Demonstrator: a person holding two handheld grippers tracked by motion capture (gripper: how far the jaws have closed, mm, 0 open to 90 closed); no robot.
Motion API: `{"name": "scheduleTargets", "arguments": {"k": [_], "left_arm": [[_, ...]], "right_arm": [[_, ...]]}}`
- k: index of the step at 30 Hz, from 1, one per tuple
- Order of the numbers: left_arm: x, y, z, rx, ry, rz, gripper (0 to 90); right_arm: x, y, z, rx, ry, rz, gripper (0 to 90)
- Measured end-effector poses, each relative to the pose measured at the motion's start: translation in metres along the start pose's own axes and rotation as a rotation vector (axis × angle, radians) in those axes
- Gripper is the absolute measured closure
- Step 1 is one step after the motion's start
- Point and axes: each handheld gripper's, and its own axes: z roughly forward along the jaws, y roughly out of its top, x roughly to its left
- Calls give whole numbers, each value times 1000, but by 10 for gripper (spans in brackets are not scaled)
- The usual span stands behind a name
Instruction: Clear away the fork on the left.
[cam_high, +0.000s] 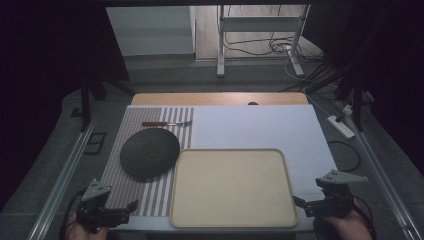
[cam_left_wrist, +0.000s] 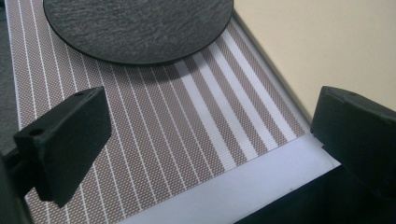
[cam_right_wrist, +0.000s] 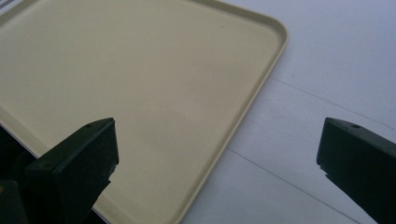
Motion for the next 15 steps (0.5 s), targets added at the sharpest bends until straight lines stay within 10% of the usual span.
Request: {"name": "scheduleTargets", "arguments": {"k": [15], "left_arm": [[9,13,13,16,-51,25,10]], "right_arm": [[0,0,1,7,2,-3,0]]}}
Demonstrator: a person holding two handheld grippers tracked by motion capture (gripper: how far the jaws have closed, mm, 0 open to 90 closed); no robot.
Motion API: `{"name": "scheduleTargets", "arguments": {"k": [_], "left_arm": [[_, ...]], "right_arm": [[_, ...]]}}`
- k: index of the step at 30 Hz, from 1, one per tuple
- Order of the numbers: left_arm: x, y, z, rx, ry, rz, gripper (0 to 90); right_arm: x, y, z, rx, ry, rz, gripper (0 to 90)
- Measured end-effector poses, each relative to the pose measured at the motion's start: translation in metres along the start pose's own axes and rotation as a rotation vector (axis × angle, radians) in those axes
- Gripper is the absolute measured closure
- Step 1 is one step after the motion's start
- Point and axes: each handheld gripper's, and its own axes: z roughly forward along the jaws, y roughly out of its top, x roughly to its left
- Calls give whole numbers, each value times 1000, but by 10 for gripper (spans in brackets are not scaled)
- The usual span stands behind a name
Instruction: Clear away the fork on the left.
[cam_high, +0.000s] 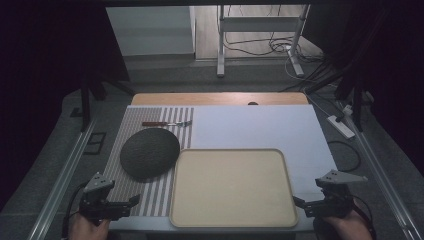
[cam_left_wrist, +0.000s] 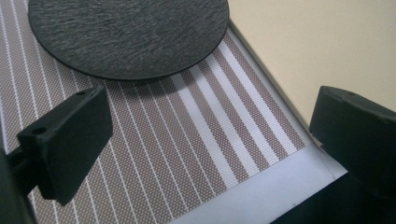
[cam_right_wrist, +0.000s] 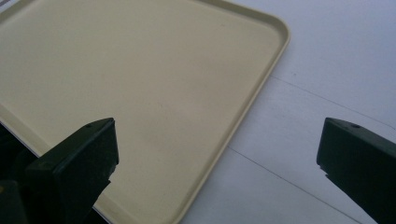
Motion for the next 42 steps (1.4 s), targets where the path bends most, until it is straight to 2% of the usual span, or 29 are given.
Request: {"name": "scheduleTargets", "arguments": {"k": [6,13,20,24,27,33,42], "left_arm": [[3,4,6,11,-19,8,10],[10,17,13,14,-31,19,4],[17,34,26,16,-61,19,0],[18,42,31,26,-51,40,0],[21,53,36,23,-59,47,0],[23,67,48,37,-78,45,0],[24,85,65,47,-77,57,0]], "right_arm": [[0,0,0,1,3,-2,0],[0,0,0,3,7,-3,0],[0,0,0,5,7,-3,0],[0,0,0,7,7,-3,0],[0,0,0,7,8,-3,0],[0,0,0,6,9,-2,0],[0,0,0,2,12,-1,0]]}}
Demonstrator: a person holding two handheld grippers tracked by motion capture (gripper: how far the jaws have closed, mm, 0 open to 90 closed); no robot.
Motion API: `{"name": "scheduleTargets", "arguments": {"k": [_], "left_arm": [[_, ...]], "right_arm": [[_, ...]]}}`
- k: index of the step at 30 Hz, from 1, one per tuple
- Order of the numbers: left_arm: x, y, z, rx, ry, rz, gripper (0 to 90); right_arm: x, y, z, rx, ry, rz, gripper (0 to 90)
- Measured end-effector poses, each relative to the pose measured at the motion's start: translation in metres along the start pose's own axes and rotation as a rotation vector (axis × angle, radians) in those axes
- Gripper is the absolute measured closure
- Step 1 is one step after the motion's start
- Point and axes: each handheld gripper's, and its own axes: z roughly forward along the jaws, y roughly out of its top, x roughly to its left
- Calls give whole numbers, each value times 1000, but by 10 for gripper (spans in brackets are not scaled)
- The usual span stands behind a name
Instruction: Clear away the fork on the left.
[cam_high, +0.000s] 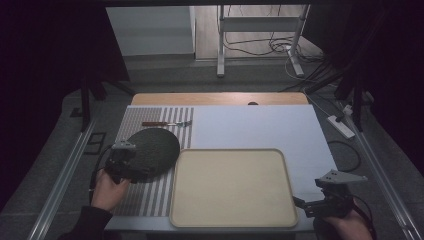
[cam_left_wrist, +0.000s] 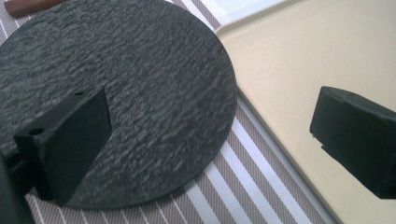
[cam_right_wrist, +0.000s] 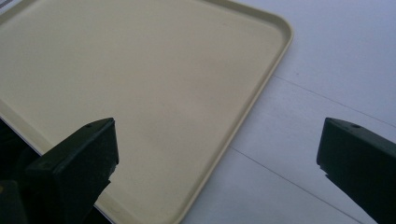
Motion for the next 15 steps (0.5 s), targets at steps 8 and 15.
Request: {"name": "scheduleTargets", "arguments": {"k": [8,15], "left_arm": [[5,14,17,18,24,0,0],[10,26,26,5,2,-4,0]], "right_arm": [[0,0,0,0,1,0,0],[0,0,0,0,3,1,0]]}}
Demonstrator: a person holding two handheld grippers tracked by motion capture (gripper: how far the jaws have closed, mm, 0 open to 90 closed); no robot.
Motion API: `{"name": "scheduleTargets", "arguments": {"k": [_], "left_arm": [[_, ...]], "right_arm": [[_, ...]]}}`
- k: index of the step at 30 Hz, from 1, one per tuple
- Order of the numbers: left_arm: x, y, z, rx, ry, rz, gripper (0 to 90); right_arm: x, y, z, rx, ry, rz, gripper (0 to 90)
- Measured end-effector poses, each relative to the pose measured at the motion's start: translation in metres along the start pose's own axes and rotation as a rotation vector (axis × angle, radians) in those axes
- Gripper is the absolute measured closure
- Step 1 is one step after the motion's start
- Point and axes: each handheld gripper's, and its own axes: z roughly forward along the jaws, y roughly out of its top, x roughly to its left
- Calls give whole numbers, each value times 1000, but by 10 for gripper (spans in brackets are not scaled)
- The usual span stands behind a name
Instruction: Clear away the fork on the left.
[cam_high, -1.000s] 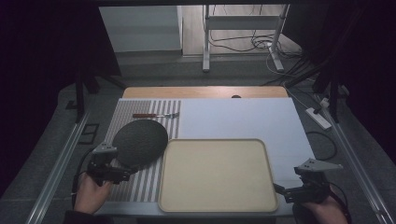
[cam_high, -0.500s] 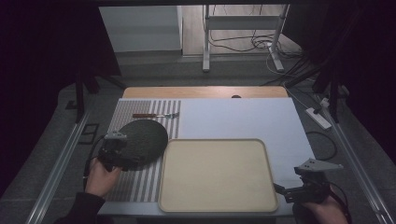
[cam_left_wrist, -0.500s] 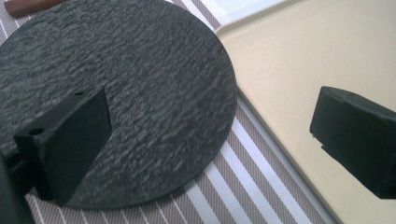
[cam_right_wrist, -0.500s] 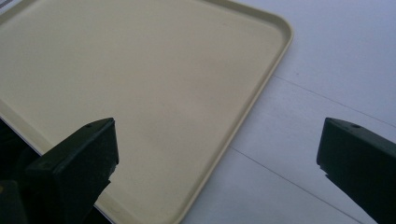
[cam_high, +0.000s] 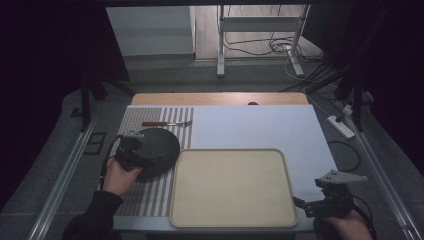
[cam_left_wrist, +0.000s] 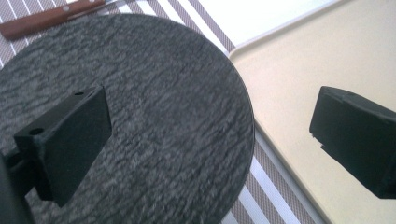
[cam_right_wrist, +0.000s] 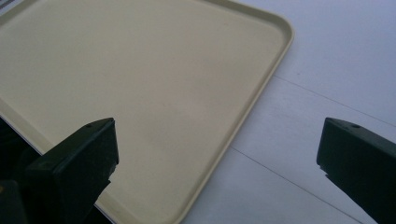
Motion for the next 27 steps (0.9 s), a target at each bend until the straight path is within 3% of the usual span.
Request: {"name": "scheduleTargets", "arguments": {"k": [18,27], "left_arm": [[11,28,24,-7,-9,22,0],[16,44,39,-6,7,35,0]], "right_arm": [[0,0,0,5,5,-6,0],[0,0,0,6,7,-5,0]]}}
